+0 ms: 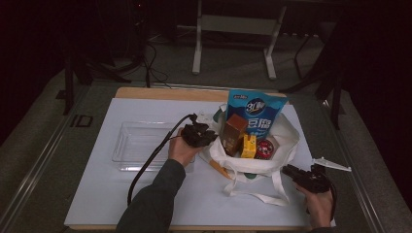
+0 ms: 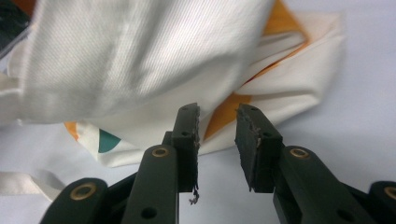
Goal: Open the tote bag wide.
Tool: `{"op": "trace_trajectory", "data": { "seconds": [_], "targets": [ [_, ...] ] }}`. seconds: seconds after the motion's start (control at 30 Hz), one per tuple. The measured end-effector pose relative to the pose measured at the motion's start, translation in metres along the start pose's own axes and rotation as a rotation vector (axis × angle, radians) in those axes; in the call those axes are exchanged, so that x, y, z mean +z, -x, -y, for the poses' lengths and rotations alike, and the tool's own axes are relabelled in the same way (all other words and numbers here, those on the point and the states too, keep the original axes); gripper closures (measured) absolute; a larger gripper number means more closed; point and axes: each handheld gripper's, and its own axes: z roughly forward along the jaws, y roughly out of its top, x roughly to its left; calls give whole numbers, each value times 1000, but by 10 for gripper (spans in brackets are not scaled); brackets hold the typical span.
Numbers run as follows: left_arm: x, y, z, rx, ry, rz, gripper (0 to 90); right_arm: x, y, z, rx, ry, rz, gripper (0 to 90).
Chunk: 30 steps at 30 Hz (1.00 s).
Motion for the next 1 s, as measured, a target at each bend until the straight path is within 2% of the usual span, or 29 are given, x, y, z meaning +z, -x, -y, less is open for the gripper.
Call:
{"op": "trace_trajectory", "data": {
  "seconds": [0.07, 0.13, 0.3, 0.5, 0.6, 0.7, 0.8, 0.9, 1.0],
  "targets": [
    [0, 0, 0, 1, 0, 0, 781, -3, 1, 0, 3, 9, 1, 693],
    [0, 0, 0, 0, -1, 2, 782, -12, 3, -2, 11, 42, 8, 699],
    [0, 0, -1, 4, -5, 1, 781, -22, 1, -7, 8, 83, 30, 766],
    [1, 0, -3, 12, -13, -4, 782, -30, -1, -16, 21, 135, 29, 757],
    [1, 0, -4, 10, -11, -7, 781, -27, 0, -21, 32, 138, 43, 692],
    [2, 0, -5, 10, -14, -9, 781, -18, 7, -24, 65, 130, 20, 608],
    [3, 0, -6, 10, -13, -9, 782, -12, 19, -25, 133, 137, -49, 592],
    [4, -1, -6, 5, -10, -9, 785, -10, 21, -28, 136, 145, -99, 718],
    [7, 0, -8, 0, -10, -8, 788, -8, 15, -35, 97, 137, -63, 833]
  ]
}}
